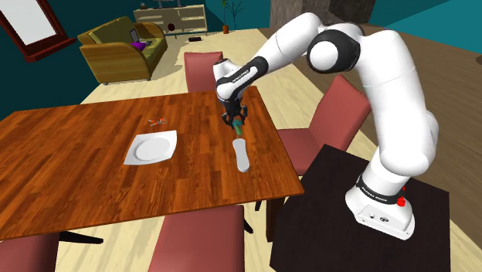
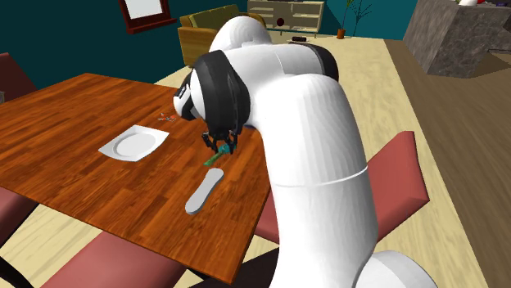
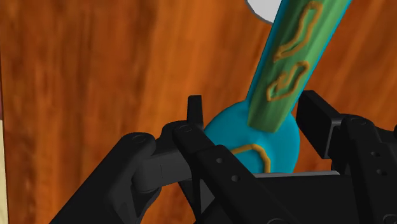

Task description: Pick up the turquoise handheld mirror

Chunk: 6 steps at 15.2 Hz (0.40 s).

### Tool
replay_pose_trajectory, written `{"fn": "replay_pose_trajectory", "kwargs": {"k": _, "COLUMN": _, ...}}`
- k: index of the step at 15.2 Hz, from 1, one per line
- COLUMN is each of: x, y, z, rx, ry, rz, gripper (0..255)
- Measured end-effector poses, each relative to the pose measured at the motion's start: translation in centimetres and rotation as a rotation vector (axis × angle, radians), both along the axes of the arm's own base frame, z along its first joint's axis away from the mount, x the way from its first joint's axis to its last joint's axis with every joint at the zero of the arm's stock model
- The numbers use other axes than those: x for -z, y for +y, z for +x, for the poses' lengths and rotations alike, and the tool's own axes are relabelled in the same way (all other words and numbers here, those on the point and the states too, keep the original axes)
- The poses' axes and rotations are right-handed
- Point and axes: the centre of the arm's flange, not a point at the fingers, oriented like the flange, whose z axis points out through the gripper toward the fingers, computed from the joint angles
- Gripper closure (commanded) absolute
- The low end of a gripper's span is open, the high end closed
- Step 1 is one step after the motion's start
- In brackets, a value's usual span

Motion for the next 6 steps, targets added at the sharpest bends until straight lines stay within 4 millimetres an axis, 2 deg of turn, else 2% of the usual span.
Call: {"fn": "replay_pose_trajectory", "kwargs": {"k": 6, "x": -3.0, "y": 0.0, "z": 0.0, "rx": 0.000, "ry": 0.000, "rz": 0.000, "gripper": 255}}
